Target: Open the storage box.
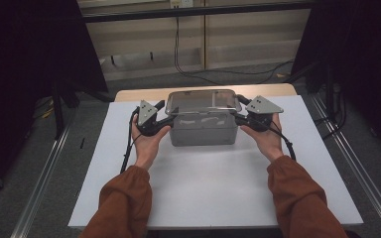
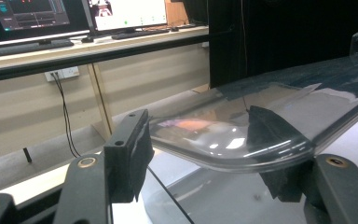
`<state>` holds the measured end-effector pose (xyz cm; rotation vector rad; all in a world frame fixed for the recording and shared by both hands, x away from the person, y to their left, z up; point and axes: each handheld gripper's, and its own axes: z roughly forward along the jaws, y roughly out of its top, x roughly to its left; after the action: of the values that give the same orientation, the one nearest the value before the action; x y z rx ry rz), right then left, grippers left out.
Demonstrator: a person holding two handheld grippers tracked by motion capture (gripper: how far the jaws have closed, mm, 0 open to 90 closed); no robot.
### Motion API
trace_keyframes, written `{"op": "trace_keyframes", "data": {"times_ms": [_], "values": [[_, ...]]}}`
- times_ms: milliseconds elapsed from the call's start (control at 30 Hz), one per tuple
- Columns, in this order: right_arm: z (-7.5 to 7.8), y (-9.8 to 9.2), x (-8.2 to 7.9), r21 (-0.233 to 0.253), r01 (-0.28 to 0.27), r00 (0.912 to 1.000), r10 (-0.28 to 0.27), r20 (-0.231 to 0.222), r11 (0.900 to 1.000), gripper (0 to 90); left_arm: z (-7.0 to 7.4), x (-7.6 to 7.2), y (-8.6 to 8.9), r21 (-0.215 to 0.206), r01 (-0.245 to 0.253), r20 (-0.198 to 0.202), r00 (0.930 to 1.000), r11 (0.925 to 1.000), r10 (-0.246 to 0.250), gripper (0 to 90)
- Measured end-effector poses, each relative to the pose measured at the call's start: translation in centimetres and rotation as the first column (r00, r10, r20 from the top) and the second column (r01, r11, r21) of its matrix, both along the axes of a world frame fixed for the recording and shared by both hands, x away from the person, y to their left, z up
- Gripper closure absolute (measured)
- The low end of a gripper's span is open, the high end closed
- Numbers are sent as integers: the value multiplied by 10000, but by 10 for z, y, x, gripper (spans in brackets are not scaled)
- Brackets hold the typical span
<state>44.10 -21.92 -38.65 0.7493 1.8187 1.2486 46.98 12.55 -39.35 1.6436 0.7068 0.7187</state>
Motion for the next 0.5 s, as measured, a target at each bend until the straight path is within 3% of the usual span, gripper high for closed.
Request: {"op": "trace_keyframes", "data": {"times_ms": [267,500], "values": [[4,0,2,56,-81,10000,81,42,10000,534,1,3,1,20,-7,236,9997,10000,7,394],[4,2,7,223,-105,9999,104,51,9997,539,7,9,0,389,137,267,9995,9991,-147,421]]}}
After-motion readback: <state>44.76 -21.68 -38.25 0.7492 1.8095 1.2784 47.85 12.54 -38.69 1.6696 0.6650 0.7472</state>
